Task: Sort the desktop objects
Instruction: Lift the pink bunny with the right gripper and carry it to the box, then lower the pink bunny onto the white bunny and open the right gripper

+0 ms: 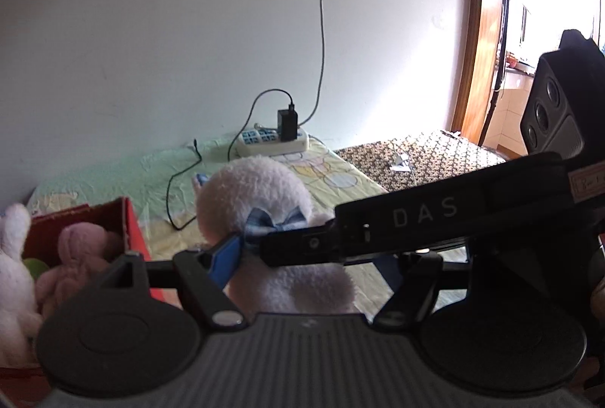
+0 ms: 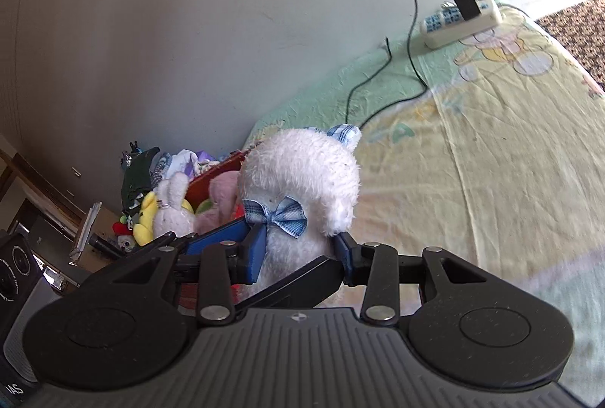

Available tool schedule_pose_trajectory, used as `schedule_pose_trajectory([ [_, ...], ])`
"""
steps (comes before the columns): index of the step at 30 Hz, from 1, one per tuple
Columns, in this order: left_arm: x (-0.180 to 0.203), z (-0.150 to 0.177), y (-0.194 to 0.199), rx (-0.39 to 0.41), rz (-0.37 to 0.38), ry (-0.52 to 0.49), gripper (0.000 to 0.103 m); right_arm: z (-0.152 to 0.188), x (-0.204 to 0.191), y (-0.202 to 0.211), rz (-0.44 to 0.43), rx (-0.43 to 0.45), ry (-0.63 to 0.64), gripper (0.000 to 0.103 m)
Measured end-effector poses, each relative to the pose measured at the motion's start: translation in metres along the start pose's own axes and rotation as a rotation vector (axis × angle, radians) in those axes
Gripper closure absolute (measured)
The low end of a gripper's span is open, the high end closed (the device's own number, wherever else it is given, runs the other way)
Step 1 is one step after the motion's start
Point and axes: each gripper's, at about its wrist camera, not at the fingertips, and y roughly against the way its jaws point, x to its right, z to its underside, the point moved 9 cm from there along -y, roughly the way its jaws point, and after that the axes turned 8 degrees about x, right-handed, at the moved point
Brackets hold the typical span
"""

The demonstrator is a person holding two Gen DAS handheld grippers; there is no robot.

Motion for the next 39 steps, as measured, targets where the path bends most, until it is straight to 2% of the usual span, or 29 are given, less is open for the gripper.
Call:
schedule_pose_trajectory([
  [4, -0.038, -0.011, 0.027, 0.058, -0.061, -0.012, 0.029, -0.007, -0.048, -0.019, -0.061, 0.035, 0.059, 0.061],
  [8, -0.084, -0.011, 0.047, 0.074, -0.125, -0.016, 0.028, -0.002, -0.086, -0.052, -0.12, 0.041, 0.095, 0.061],
  [14, -0.147, 0.009, 0.058, 0.028, -0.199, 0.012, 0.028, 0.022, -0.127, -0.11, -0.181, -0.003, 0.114, 0.061],
  [19, -0.182, 0.03, 0.054, -0.029, -0.229, 0.025, 0.028, 0.051, -0.139, -0.149, -0.166, -0.079, 0.063, 0.061],
  [22, -0.201, 0.038, 0.052, -0.05, -0.242, 0.048, 0.023, 0.059, -0.143, -0.161, -0.155, -0.105, 0.041, 0.06],
  [27, -0.22, 0.044, 0.046, -0.08, -0.204, 0.139, 0.023, 0.055, -0.151, -0.161, -0.103, -0.093, 0.106, 0.052],
  [30, -0.216, 0.044, 0.051, -0.074, -0.17, 0.142, 0.022, 0.054, -0.148, -0.149, -0.097, -0.096, 0.117, 0.045],
  [33, -0.208, 0.042, 0.054, -0.062, -0.135, 0.125, 0.022, 0.047, -0.139, -0.133, -0.073, -0.05, 0.104, 0.042],
  [36, -0.198, 0.037, 0.059, -0.038, -0.077, 0.114, 0.022, 0.033, -0.124, -0.118, -0.041, 0.014, 0.05, 0.047],
  [37, -0.195, 0.036, 0.059, -0.034, -0.057, 0.111, 0.022, 0.027, -0.12, -0.116, -0.032, 0.035, 0.025, 0.055],
  [39, -0.188, 0.036, 0.055, -0.037, -0.038, 0.096, 0.021, 0.018, -0.118, -0.119, -0.03, 0.06, -0.006, 0.062],
])
